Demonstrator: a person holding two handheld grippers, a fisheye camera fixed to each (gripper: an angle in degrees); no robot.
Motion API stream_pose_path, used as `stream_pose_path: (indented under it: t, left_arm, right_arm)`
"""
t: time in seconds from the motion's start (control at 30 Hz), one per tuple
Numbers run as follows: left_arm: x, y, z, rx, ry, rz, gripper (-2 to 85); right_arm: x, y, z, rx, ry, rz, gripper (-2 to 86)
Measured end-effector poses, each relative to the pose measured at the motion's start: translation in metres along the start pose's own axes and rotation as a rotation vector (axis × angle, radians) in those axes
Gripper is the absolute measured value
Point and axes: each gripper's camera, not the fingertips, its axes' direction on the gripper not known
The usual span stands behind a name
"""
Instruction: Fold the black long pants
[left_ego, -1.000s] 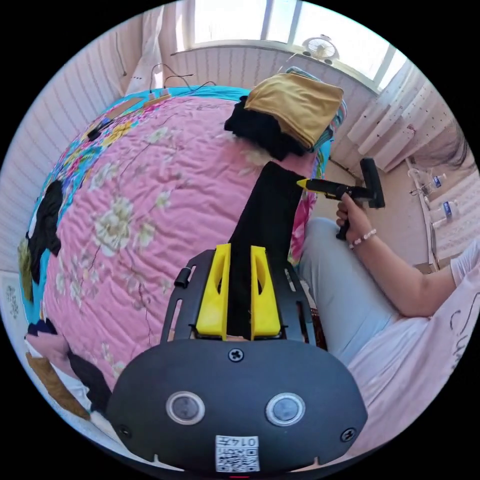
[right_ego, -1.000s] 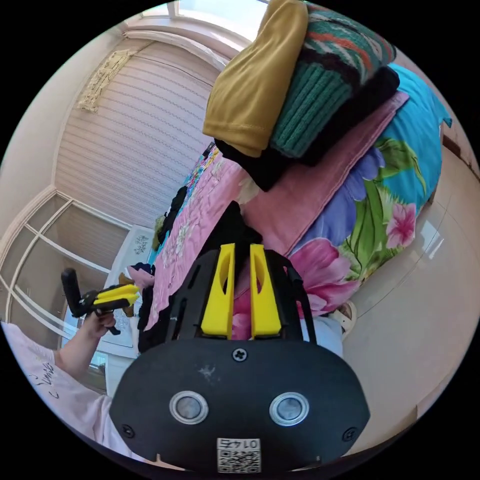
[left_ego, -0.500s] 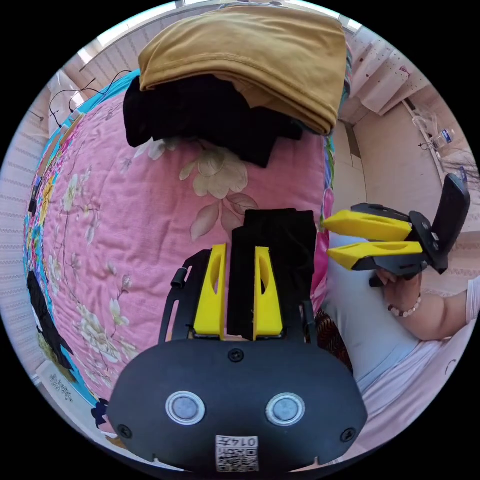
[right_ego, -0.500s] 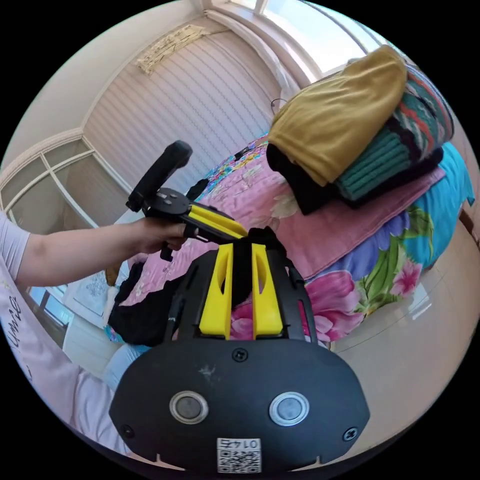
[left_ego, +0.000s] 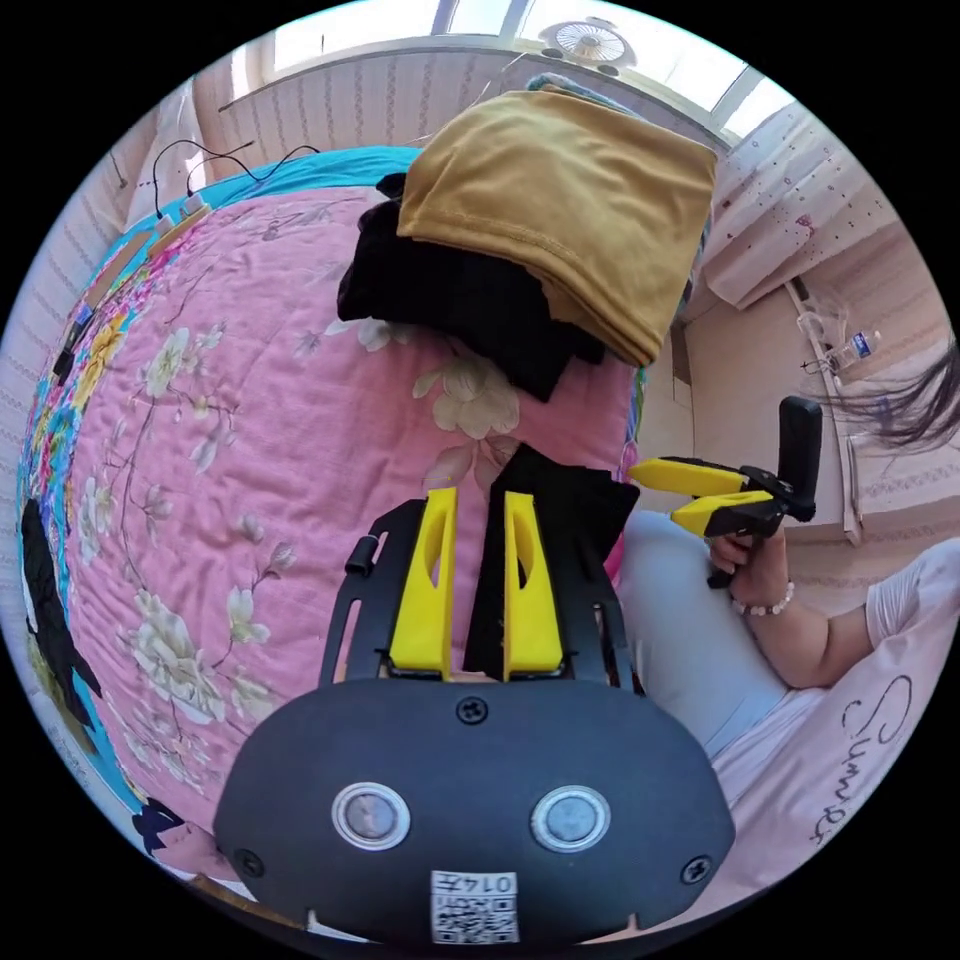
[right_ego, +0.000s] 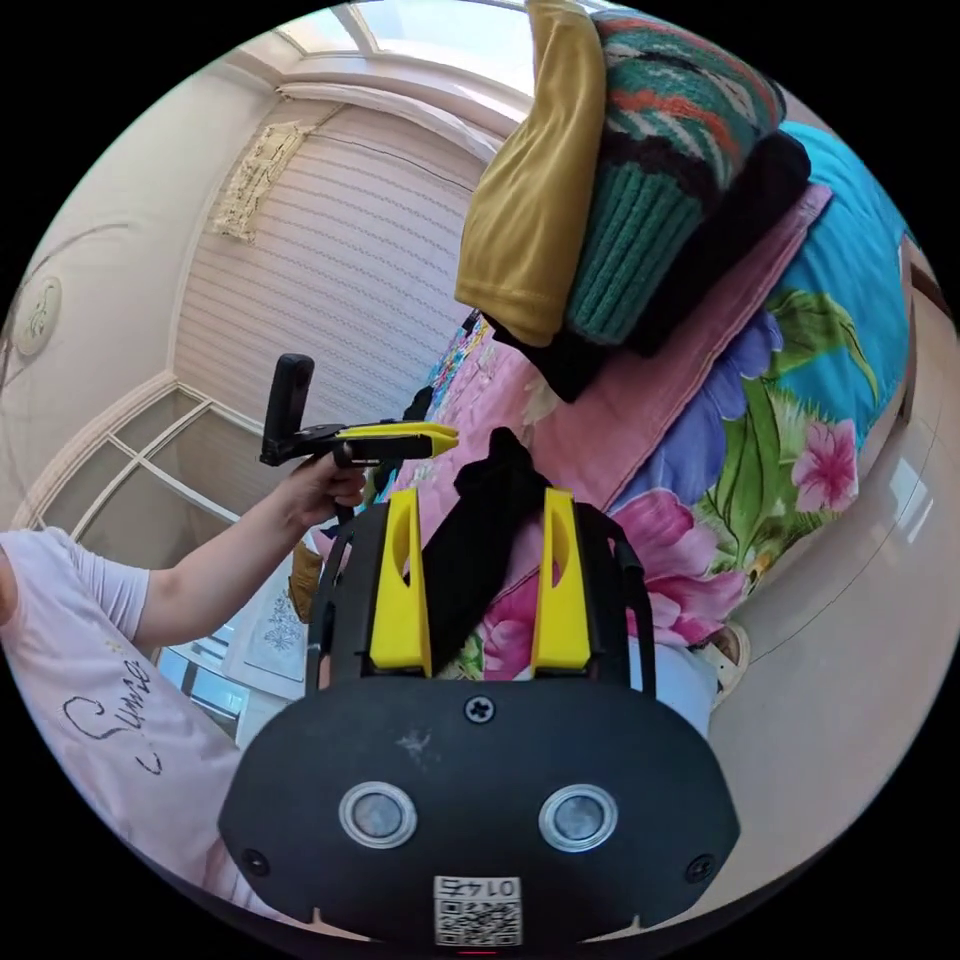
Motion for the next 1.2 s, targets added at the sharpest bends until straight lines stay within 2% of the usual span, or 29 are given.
stream_pose_path:
  t: [0.13,0.2,0.33,0.37,0.4,0.47,0.57,0.67,0.77,0.83,0.97,1.07,1.2]
  left_arm:
    - [-0.002,0.003,0.026,-0.046,0.038,0.010,10.1]
    - [-0.005,0.001,0.041,-0.051,0.073,-0.002,10.3]
    - [-0.009,0.003,0.049,-0.047,0.109,0.029,5.2]
    - [-0.011,0.003,0.040,-0.001,0.163,0.017,0.5]
    - [-0.009,0.002,0.028,0.053,0.163,0.030,-0.1]
    - [-0.003,-0.003,0.011,0.118,0.143,0.066,-0.6]
    - [0.012,-0.022,0.013,0.107,0.069,0.125,-0.8]
    - [0.022,-0.031,0.045,-0.007,-0.002,0.126,-0.4]
    - [0.019,-0.013,0.034,0.016,0.009,0.069,3.1]
    - [0.017,0.013,0.005,0.071,-0.017,0.042,4.8]
    - [0.032,0.129,-0.071,0.131,-0.223,-0.003,5.6]
    - [0.058,0.245,-0.095,0.094,-0.296,-0.119,6.1]
    - [0.099,0.386,-0.084,-0.004,-0.366,-0.293,7.0]
  right_arm:
    - [0.005,-0.013,0.023,-0.208,0.061,0.002,15.2]
    - [0.011,-0.019,0.035,-0.232,0.081,0.041,13.9]
    - [0.021,-0.020,0.032,-0.155,0.040,0.085,4.6]
    - [0.019,-0.019,0.026,-0.105,-0.007,0.058,3.9]
    - [0.018,-0.019,0.022,-0.081,-0.014,0.046,3.6]
    - [0.014,-0.018,0.008,0.029,-0.001,-0.004,2.8]
    - [0.018,-0.019,-0.002,0.129,0.034,0.028,2.4]
    - [0.034,-0.026,0.004,0.127,0.047,0.153,2.3]
    - [0.036,-0.029,0.006,0.129,0.025,0.197,2.3]
    - [0.028,-0.033,0.008,0.124,0.057,0.177,2.4]
    - [0.019,-0.033,0.004,0.220,0.033,0.202,2.8]
    - [0.010,-0.023,-0.008,0.373,0.043,0.257,2.9]
    - [-0.017,-0.030,-0.001,0.365,0.087,0.196,3.2]
